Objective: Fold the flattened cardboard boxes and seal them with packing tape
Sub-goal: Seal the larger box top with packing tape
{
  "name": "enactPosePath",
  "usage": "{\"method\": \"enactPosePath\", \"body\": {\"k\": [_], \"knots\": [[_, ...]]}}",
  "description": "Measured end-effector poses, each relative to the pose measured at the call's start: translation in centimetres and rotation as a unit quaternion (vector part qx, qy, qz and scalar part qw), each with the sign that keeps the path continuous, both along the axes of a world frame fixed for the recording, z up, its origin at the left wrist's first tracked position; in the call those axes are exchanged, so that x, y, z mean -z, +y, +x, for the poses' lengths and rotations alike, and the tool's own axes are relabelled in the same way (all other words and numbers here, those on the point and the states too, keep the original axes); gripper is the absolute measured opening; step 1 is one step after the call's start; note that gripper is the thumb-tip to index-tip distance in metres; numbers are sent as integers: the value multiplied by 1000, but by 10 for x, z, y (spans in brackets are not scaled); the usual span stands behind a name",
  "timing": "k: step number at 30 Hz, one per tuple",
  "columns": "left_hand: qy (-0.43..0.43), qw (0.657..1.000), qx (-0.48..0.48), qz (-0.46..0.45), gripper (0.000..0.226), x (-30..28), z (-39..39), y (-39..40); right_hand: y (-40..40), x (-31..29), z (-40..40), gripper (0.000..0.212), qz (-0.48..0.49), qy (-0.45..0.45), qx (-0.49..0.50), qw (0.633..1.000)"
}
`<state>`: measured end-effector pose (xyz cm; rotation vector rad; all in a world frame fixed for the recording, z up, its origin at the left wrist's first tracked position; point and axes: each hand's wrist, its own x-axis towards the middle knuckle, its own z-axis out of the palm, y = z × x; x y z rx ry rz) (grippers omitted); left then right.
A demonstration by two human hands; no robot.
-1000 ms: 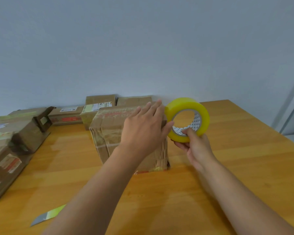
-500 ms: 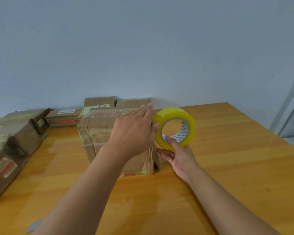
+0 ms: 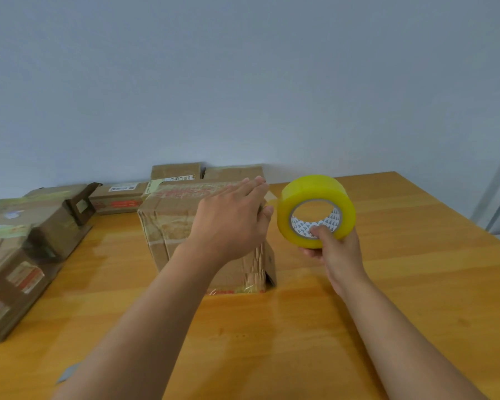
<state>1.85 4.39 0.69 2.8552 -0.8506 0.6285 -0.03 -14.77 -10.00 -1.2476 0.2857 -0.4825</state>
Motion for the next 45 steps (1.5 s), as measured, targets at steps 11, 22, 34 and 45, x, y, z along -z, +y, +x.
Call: {"method": "enactPosePath", "body": {"k": [11,22,34,45], "knots": [[16,1000,-14,19,50,-5,-2,-4,-19,3,-6,30,-61,39,26,997],[21,1000,-13,11,46,-6,2,-6,-57,6,-18,33,-314,148,49,936],[122,992,25,33,59,-22,4,2,-37,1,-42,98,-385,178,136,895],[109,989,91,32,55,-28,9,35,70,4,-57,19,-567,-124,-17,814]]}}
